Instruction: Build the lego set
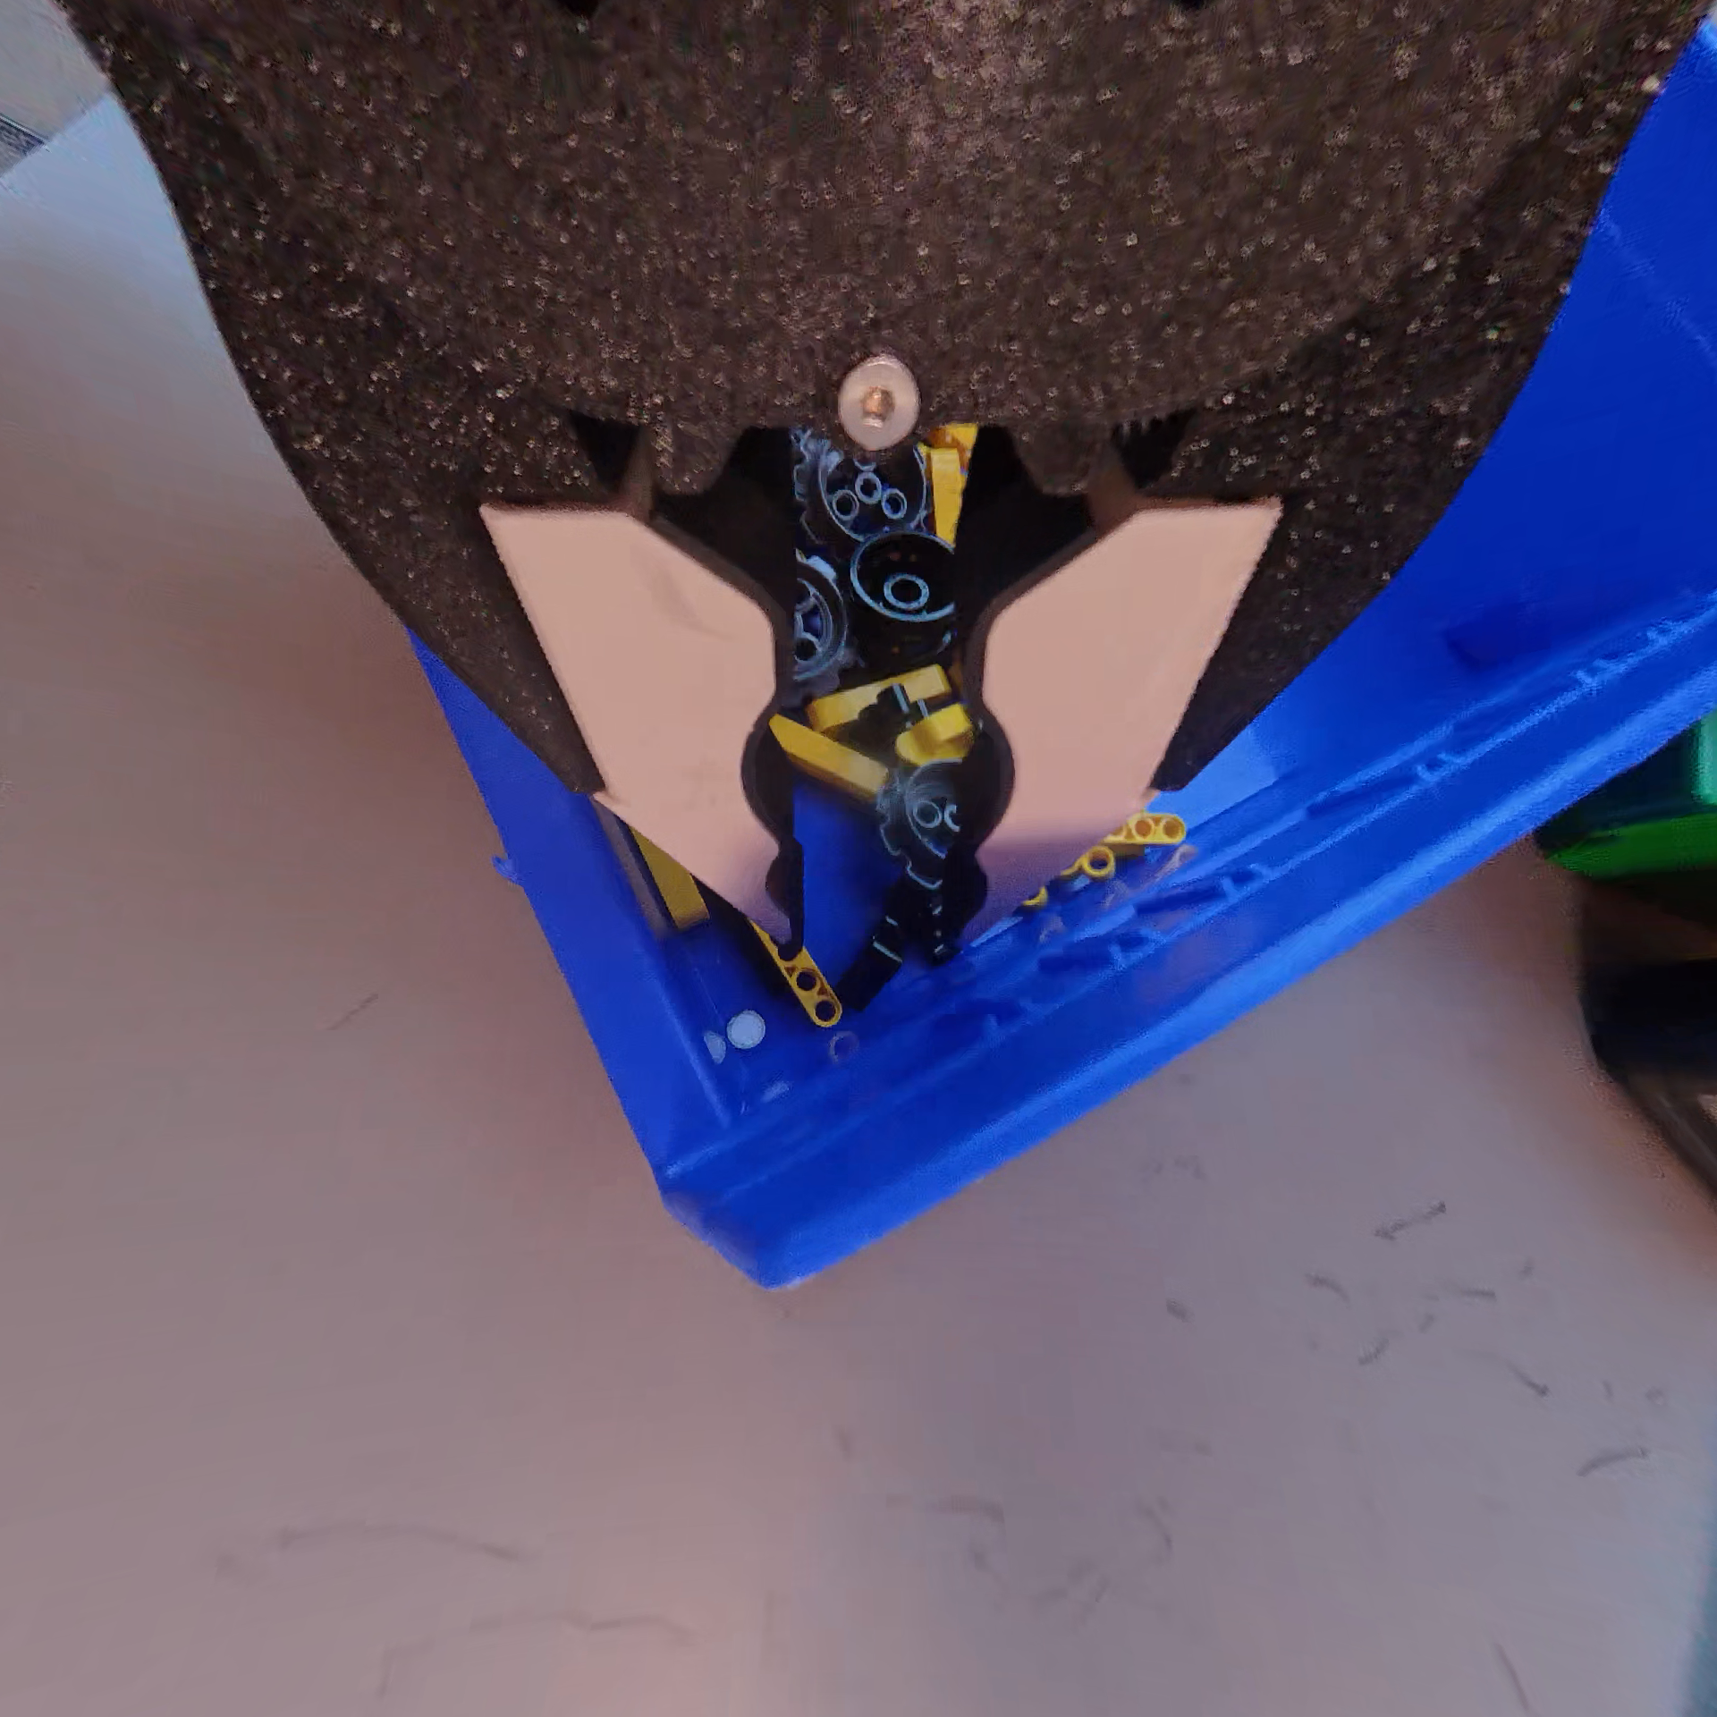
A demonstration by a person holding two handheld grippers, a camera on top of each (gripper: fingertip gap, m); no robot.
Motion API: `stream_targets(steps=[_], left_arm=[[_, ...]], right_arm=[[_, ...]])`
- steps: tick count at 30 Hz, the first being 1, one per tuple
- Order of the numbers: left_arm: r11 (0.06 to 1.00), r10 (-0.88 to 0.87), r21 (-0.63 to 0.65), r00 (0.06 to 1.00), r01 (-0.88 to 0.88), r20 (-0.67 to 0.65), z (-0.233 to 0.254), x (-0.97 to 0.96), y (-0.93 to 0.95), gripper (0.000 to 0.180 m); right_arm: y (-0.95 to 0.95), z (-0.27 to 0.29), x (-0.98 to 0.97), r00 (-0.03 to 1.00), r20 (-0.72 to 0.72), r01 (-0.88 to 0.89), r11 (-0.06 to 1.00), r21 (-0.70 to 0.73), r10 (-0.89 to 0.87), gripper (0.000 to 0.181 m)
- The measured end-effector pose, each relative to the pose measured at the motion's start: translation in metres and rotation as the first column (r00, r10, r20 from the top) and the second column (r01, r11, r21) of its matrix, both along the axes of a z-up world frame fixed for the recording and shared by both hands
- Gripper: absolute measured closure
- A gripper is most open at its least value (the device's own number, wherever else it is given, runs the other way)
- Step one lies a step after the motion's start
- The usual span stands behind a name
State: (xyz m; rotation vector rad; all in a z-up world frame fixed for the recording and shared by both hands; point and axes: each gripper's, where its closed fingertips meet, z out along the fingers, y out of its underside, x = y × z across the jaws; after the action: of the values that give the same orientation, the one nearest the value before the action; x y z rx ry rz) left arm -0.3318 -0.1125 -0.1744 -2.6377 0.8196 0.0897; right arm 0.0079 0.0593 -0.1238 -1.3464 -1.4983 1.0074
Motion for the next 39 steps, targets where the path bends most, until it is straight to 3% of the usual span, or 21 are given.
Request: stream_targets(steps=[5,11,13,15,18,20,25,27,32,37,39], left_arm=[[0.998,-0.06,-0.033,0.997,0.058,-0.05,-0.017,0.001,0.006,0.17],[0.999,-0.023,0.045,0.995,0.028,-0.098,0.015,-0.005,0.0,0.172],[0.993,0.01,0.12,1.0,-0.008,-0.021,0.04,0.003,-0.001,0.173],[0.971,0.006,0.236,0.984,-0.048,0.176,0.073,0.031,0.004,0.172],[0.916,-0.097,0.382,0.857,-0.121,0.505,0.127,0.092,0.015,0.172],[0.9,-0.153,0.398,0.726,-0.177,0.67,0.146,0.133,0.023,0.172],[0.955,-0.114,0.205,0.371,-0.217,0.922,0.122,0.229,0.047,0.172],[0.981,-0.047,0.106,0.324,-0.165,0.945,0.093,0.263,0.052,0.172],[0.995,0.082,-0.048,0.496,-0.082,0.864,0.019,0.296,0.058,0.172],[0.993,0.12,-0.081,0.637,-0.091,0.761,-0.011,0.286,0.062,0.172],[0.993,0.112,-0.056,0.693,-0.103,0.712,-0.015,0.278,0.064,0.163]], right_arm=[[0.002,-0.003,0.0,1.0,0.006,0.004,1.0,-0.001,-0.004,0.153],[0.0,0.002,0.003,1.0,-0.019,-0.003,1.0,0.004,0.003,0.155],[0.0,0.007,0.005,0.999,-0.041,-0.002,1.0,0.008,0.002,0.157],[-0.001,0.013,0.005,0.998,-0.069,-0.005,1.0,0.006,0.006,0.158],[-0.01,0.023,0.002,0.994,-0.103,-0.034,0.999,0.018,0.036,0.158],[-0.022,0.027,-0.003,0.992,-0.098,-0.071,0.995,0.067,0.077,0.156],[-0.055,0.024,-0.011,0.985,-0.016,-0.164,0.951,0.262,0.174,0.15],[-0.066,0.02,-0.011,0.978,0.032,-0.205,0.928,0.31,0.206,0.15],[-0.064,-0.018,0.003,0.948,0.238,-0.278,0.911,0.304,0.21,0.138],[-0.056,-0.032,0.008,0.937,0.288,-0.279,0.918,0.283,0.196,0.131],[-0.053,-0.038,0.009,0.931,0.312,-0.279,0.921,0.273,0.19,0.126]])
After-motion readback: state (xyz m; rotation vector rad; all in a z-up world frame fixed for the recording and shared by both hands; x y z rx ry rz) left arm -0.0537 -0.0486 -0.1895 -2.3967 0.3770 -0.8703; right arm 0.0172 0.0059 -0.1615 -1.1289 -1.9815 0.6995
